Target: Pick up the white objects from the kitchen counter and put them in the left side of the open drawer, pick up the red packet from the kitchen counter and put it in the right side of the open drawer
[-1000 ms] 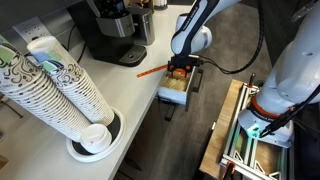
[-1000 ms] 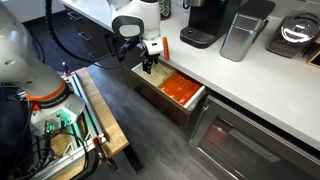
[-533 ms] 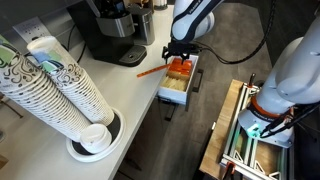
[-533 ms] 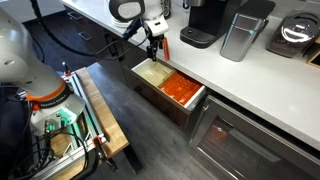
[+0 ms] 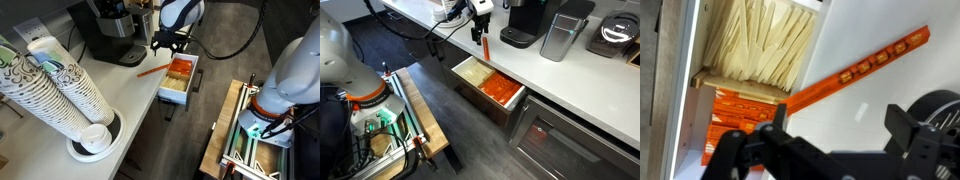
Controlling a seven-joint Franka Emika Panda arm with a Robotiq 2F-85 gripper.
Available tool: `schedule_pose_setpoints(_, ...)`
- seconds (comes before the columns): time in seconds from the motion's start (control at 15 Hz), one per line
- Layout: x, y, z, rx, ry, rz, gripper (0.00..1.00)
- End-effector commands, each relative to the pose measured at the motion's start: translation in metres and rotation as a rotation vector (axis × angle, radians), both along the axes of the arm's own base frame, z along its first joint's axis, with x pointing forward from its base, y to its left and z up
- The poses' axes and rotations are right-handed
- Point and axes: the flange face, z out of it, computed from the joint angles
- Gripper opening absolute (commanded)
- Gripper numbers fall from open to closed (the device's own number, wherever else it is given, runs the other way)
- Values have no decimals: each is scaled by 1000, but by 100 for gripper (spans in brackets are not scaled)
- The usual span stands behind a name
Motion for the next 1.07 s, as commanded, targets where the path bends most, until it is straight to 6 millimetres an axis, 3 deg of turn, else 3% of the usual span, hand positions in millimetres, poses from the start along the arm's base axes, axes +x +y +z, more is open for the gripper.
schedule_pose_setpoints(0.0, 0, -2, 0, 1, 2, -2, 100)
schedule_pose_setpoints(0.33, 2, 2, -4, 20, 2, -3, 100)
schedule_pose_setpoints(0.67, 16, 24, -32, 138, 8, -92, 100)
schedule_pose_setpoints(1.0, 32, 31, -59, 167, 18, -147, 100)
